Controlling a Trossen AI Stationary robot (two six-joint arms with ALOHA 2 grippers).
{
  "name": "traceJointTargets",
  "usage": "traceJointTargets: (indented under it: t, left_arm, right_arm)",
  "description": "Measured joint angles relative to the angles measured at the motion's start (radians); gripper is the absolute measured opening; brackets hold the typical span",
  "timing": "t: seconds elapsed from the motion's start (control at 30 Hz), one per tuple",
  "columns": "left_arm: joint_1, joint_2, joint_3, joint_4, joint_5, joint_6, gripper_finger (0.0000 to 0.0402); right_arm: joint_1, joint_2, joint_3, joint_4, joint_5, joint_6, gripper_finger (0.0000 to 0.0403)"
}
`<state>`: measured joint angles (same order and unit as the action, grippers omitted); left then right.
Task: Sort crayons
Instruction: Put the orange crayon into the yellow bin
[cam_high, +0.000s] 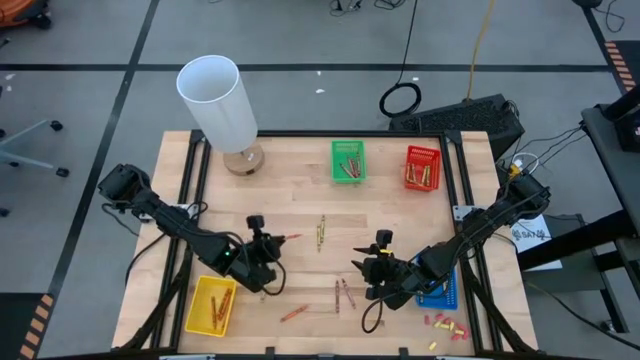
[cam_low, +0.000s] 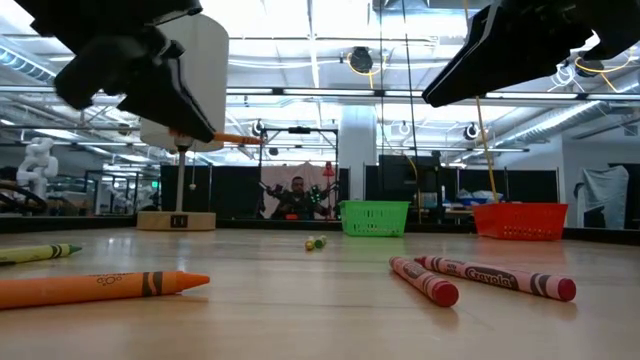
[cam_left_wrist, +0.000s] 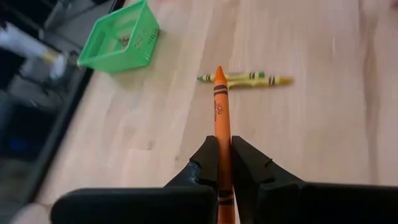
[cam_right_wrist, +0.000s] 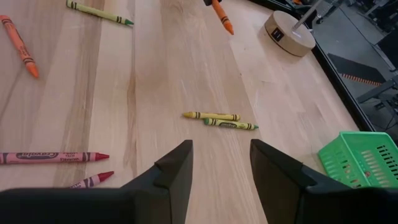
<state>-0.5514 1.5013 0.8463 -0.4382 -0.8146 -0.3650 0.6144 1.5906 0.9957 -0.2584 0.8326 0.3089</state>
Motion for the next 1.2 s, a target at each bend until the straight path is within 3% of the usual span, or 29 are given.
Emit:
traceJointTargets:
  t: [0.3, 0.47, 0.6, 0.9, 1.1, 1.2]
  left_arm:
    - [0.0, 0.0, 0.0, 0.086, 0.004, -0.294, 0.0019]
    - [0.0, 0.0, 0.0, 0.141, 0.09, -0.388, 0.0019]
    - [0.0, 0.0, 0.0, 0.17, 0.159, -0.414, 0.0019]
    - [0.0, 0.0, 0.0, 0.195, 0.172, -0.415, 0.0019]
    - [-0.015, 0.0, 0.021, 0.196, 0.4, -0.455, 0.0019]
    - [-0.036, 0.0, 0.022, 0.193, 0.458, -0.522, 0.0019]
  right_arm:
    - [0.0, 0.0, 0.0, 0.0, 0.0, 0.001, 0.0144]
    - [0.0, 0.0, 0.0, 0.0, 0.0, 0.001, 0.0144]
    - [0.0, 0.0, 0.0, 0.0, -0.001, 0.001, 0.0144]
    - [0.0, 0.0, 0.0, 0.0, -0.001, 0.001, 0.0144]
    - [0.0, 0.0, 0.0, 0.0, -0.001, 0.001, 0.0144]
    - [0.0, 0.0, 0.0, 0.0, -0.001, 0.004, 0.0144]
